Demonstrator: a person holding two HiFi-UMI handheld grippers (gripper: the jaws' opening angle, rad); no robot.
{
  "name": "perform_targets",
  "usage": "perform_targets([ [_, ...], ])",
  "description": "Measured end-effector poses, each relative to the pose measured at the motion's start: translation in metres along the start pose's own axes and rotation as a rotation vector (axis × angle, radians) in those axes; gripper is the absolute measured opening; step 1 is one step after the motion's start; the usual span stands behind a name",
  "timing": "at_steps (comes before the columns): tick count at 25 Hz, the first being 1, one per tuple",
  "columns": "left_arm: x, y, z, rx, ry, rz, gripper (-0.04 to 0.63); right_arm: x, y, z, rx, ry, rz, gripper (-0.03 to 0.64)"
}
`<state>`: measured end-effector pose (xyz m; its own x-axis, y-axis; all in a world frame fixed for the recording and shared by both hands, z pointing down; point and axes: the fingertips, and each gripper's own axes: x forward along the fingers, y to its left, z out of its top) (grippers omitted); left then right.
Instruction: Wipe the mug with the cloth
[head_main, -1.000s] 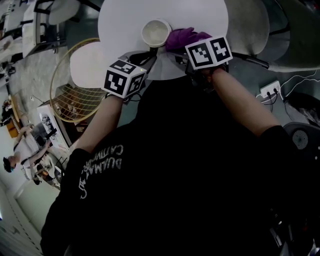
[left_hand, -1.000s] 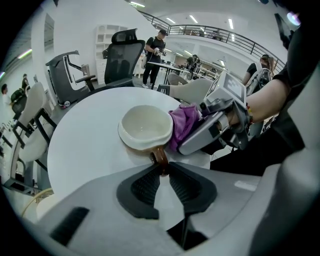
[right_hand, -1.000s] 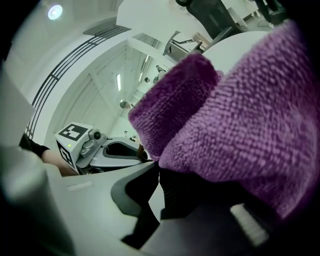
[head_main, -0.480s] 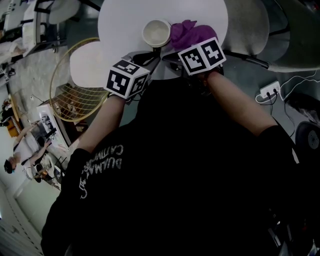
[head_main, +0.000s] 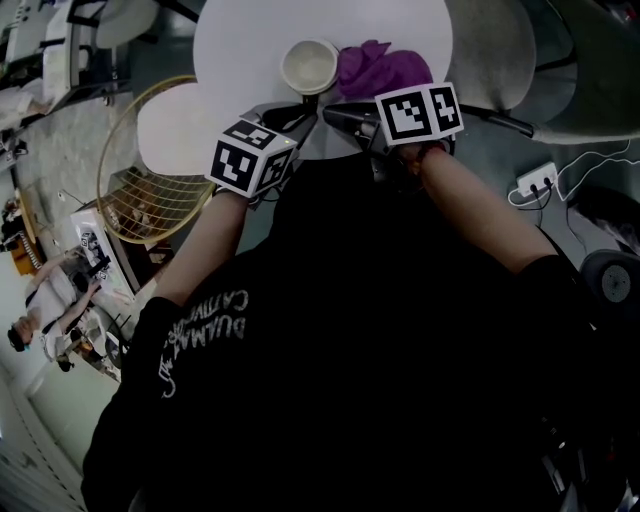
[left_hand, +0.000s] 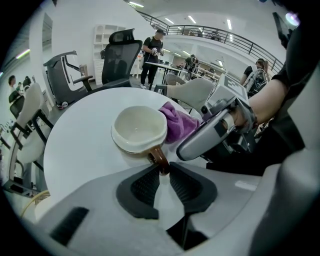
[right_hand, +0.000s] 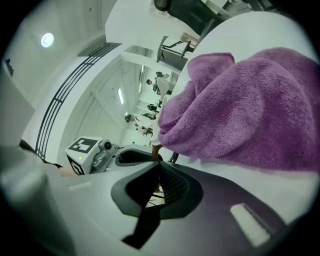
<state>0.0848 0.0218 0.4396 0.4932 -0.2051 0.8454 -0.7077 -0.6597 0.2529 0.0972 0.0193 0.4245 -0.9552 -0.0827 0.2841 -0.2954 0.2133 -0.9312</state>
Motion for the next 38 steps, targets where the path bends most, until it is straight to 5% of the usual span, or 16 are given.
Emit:
perform_targets([
  [24, 0.002, 0.014, 0.009, 0.003, -0.034, 0.044, 0.086, -0.021, 0.009, 0.023, -0.05, 0.004, -0.016, 0.005],
  [30, 0.004, 0.03, 0.015, -0.098, -0.159, 0.06, 0.149, -0.034, -0.005, 0.039, -0.065, -0.019, -0.016, 0.005],
  [38, -0.04, 0.059, 0.03, -0.213, -0.4, 0.139, 0.104, -0.068, -0.011, 0.077, -0.068, -0.146, -0.048, 0.005],
])
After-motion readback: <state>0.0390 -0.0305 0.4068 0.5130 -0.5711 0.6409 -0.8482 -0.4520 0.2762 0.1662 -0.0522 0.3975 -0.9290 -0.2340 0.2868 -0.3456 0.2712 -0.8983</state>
